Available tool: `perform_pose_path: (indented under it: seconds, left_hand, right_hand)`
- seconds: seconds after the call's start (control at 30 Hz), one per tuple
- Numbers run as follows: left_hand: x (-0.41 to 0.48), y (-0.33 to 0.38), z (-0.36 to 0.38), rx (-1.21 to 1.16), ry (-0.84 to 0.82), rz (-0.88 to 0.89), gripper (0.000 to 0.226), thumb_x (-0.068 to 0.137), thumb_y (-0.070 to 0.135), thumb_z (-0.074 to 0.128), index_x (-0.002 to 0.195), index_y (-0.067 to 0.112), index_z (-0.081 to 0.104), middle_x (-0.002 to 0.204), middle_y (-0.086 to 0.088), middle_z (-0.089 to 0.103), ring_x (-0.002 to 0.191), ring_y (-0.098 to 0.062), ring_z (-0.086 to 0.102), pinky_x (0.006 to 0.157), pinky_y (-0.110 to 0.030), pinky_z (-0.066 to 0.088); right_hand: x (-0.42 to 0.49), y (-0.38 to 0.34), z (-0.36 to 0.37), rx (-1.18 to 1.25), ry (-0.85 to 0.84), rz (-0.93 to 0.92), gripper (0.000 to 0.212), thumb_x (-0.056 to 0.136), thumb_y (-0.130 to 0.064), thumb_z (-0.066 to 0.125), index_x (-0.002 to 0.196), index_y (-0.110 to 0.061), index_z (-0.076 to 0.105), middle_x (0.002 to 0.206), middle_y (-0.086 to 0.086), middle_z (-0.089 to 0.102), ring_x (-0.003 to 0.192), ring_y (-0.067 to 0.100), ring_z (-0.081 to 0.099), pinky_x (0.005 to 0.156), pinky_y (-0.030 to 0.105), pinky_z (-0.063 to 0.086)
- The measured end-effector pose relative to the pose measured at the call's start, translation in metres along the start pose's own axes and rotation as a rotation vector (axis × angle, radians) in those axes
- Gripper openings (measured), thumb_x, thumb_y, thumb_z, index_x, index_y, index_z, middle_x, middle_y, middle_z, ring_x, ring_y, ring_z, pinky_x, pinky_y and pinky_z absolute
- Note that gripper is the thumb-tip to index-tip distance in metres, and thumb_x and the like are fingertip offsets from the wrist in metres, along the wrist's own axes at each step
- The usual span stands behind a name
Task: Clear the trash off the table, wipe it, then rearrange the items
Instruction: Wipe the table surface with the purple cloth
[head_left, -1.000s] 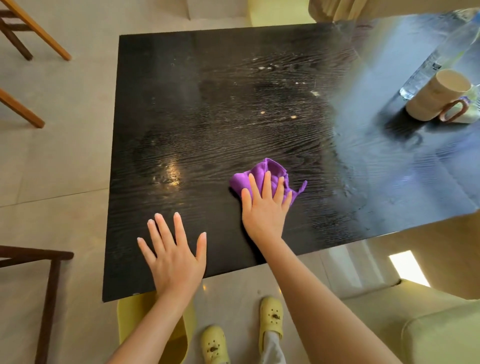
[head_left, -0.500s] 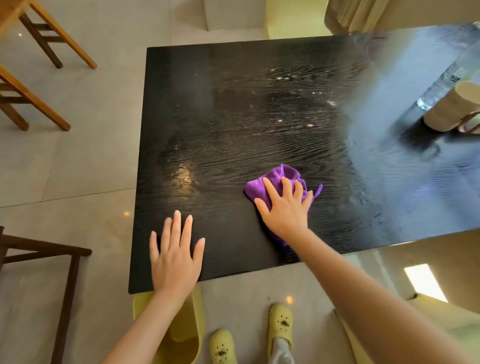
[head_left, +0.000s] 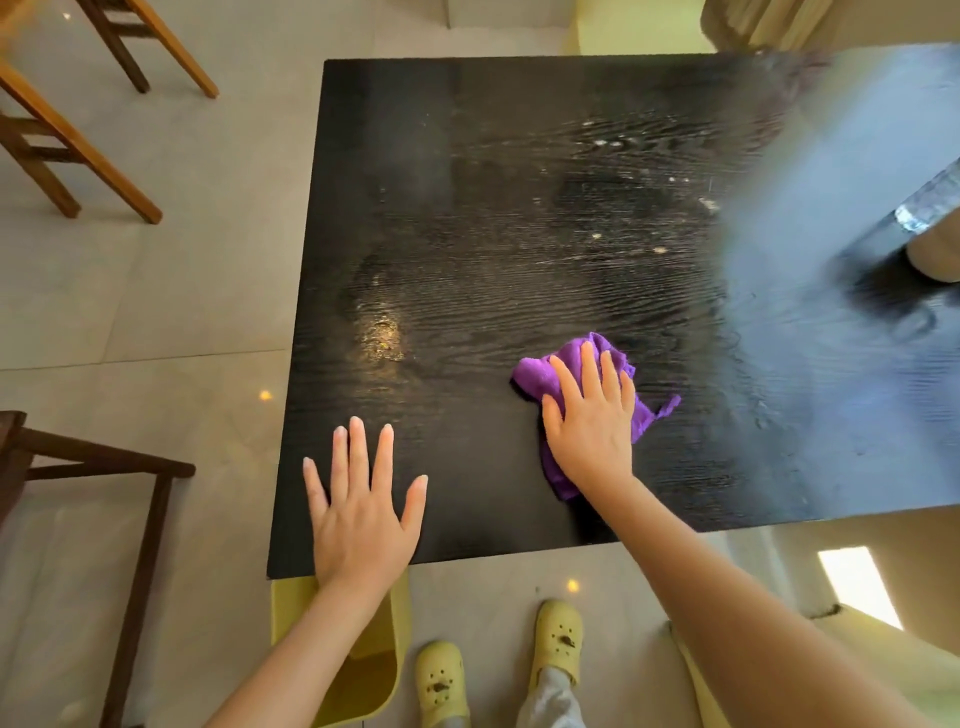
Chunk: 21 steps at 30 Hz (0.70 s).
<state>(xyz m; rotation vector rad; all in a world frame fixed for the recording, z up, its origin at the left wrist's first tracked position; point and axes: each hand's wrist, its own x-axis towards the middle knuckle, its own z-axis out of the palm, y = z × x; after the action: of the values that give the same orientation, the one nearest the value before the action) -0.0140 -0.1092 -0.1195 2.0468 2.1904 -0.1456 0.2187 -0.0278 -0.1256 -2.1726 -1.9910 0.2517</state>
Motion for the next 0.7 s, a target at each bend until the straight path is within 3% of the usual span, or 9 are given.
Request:
perform_pose_path:
  seconds: [0.1, 0.2, 0.33, 0.47, 0.7]
  left_hand:
    - [0.001, 0.000, 0.000, -0.002, 0.009, 0.013, 0.070, 0.091, 0.058, 0.016, 0.147, 0.017, 0.024, 0.155, -0.015, 0.022, 0.145, -0.030, 0.013, 0.114, -0.058, 0.016]
    - [0.001, 0.000, 0.001, -0.006, 0.016, 0.011, 0.070, 0.091, 0.058, 0.016, 0.147, 0.018, 0.023, 0.155, -0.014, 0.022, 0.144, -0.030, 0.014, 0.114, -0.057, 0.016]
    - [-0.001, -0.002, 0.001, -0.023, 0.017, 0.018, 0.069, 0.092, 0.056, 0.006, 0.148, 0.017, 0.017, 0.156, -0.013, 0.017, 0.145, -0.029, 0.012, 0.116, -0.055, 0.011]
    - [0.000, -0.009, 0.004, -0.258, 0.051, -0.022, 0.073, 0.084, 0.062, -0.016, 0.145, 0.022, -0.005, 0.156, 0.000, -0.007, 0.145, -0.016, -0.009, 0.118, -0.041, -0.006]
    - [-0.028, -0.025, 0.007, -0.115, 0.048, -0.045, 0.077, 0.089, 0.058, -0.013, 0.146, 0.010, 0.007, 0.156, -0.010, 0.008, 0.145, -0.025, 0.006, 0.118, -0.041, 0.006]
  right_hand:
    - [-0.001, -0.026, 0.008, 0.032, 0.020, 0.135, 0.050, 0.095, -0.035, 0.041, 0.143, -0.024, 0.038, 0.157, 0.015, 0.020, 0.145, 0.038, 0.014, 0.116, 0.053, 0.008]
    - [-0.002, -0.058, 0.018, 0.043, -0.007, 0.149, 0.052, 0.096, -0.039, 0.034, 0.147, -0.027, 0.029, 0.159, 0.015, 0.013, 0.146, 0.038, 0.007, 0.116, 0.054, 0.004]
    - [-0.006, -0.109, 0.027, 0.058, -0.046, 0.074, 0.053, 0.096, -0.040, 0.030, 0.147, -0.026, 0.025, 0.158, 0.019, 0.011, 0.145, 0.044, 0.004, 0.114, 0.059, 0.003]
    - [-0.007, -0.135, 0.032, 0.047, -0.106, -0.015, 0.053, 0.098, -0.040, 0.028, 0.148, -0.025, 0.020, 0.159, 0.019, 0.006, 0.145, 0.045, -0.001, 0.114, 0.059, 0.001]
    - [-0.042, -0.115, 0.021, 0.024, -0.207, -0.380, 0.053, 0.093, -0.043, 0.033, 0.145, -0.031, 0.031, 0.159, 0.008, 0.018, 0.147, 0.036, 0.008, 0.117, 0.053, 0.003]
